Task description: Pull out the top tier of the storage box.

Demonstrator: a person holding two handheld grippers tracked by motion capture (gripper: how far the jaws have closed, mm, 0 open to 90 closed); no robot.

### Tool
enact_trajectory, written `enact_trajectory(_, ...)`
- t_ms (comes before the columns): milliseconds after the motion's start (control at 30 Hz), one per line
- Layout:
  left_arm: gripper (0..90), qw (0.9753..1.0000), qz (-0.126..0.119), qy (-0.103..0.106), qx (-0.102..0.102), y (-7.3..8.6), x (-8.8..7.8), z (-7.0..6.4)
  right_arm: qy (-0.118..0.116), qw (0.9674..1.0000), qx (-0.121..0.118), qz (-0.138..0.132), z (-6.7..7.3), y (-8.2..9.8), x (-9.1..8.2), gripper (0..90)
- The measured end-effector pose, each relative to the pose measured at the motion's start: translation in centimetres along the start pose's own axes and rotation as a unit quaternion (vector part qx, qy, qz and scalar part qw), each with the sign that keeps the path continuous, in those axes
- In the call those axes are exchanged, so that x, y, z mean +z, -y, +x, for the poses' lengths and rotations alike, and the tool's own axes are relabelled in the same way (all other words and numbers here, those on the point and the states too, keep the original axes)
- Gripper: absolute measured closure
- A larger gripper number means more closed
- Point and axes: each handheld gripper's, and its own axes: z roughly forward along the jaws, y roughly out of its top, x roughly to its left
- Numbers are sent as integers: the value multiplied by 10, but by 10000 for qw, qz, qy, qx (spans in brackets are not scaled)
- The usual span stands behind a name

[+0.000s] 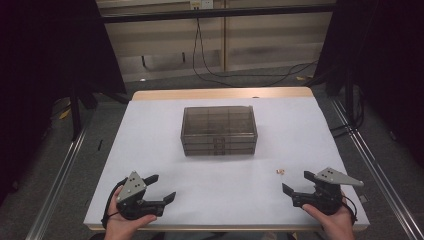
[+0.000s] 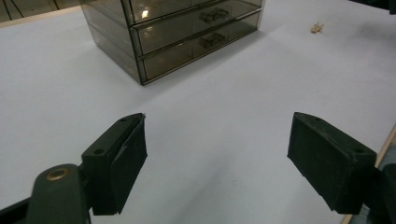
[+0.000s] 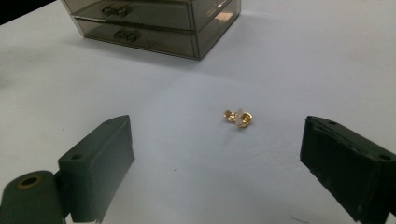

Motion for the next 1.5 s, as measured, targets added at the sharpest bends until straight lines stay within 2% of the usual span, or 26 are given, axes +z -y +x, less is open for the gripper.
enact_trajectory(167, 185, 9998, 3, -27, 187, -4, 0, -6, -34, 10000, -71, 7, 5, -1, -1, 93)
enact_trajectory(267, 229, 9997, -4, 40, 228, -7, 2, -8, -59, 10000, -67, 36, 6, -1, 0, 96)
enact_trajectory(333, 248, 9993, -58, 34, 358, -10, 5, -11, -61, 10000, -38, 36, 5, -1, 0, 98)
enact_trajectory(433, 290, 9989, -15, 22, 477, -13, 7, -13, -63, 10000, -25, 49, 3, -1, 1, 99)
enact_trajectory(467, 300, 9988, -35, 80, 480, -14, 9, -13, -63, 10000, -12, 58, 3, -1, 1, 99)
enact_trajectory(533, 328, 9986, 2, 49, 524, -16, 12, -15, -70, 10000, -26, 57, 3, -1, 1, 99)
enact_trajectory(600, 336, 9972, 175, 27, 725, -22, 17, -19, -76, 10000, -30, 55, 4, -1, 0, 99)
enact_trajectory(867, 397, 9953, 208, 84, 938, -31, 27, -26, -100, 9999, -56, 59, 5, -1, 1, 102)
enact_trajectory(900, 422, 9941, 228, 138, 1051, -33, 30, -28, -124, 9999, -42, 77, 5, -1, 1, 102)
enact_trajectory(933, 431, 9941, 228, 138, 1051, -33, 30, -28, -124, 9999, -42, 77, 5, -1, 1, 102)
enact_trajectory(967, 440, 9925, 296, 167, 1171, -35, 31, -29, -122, 9999, -56, 77, 5, -1, 1, 102)
enact_trajectory(1000, 448, 9915, 344, 110, 1253, -37, 33, -32, -116, 9999, -54, 72, 5, -1, 1, 102)
enact_trajectory(1133, 486, 9900, 384, 78, 1354, -40, 37, -34, -159, 9998, -59, 81, 6, -1, 1, 102)
enact_trajectory(1200, 502, 9882, 405, 42, 1475, -44, 39, -37, -152, 9998, -65, 84, 6, -1, 1, 102)
enact_trajectory(1267, 508, 9881, 392, 34, 1490, -45, 40, -38, -165, 9998, -59, 86, 6, -1, 1, 102)
enact_trajectory(1367, 520, 9851, 406, -21, 1669, -48, 43, -41, -173, 9998, -33, 96, 5, -1, 1, 102)
enact_trajectory(1400, 532, 9833, 426, -50, 1770, -50, 44, -42, -147, 9998, -23, 98, 5, -1, 1, 102)
enact_trajectory(1433, 546, 9833, 426, -50, 1770, -50, 44, -42, -145, 9998, -24, 101, 5, -1, 1, 102)
enact_trajectory(1467, 551, 9801, 450, -111, 1929, -52, 46, -43, -147, 9998, -30, 100, 5, -1, 1, 102)
enact_trajectory(1500, 559, 9801, 450, -111, 1929, -52, 46, -43, -147, 9998, -30, 100, 5, -1, 1, 102)
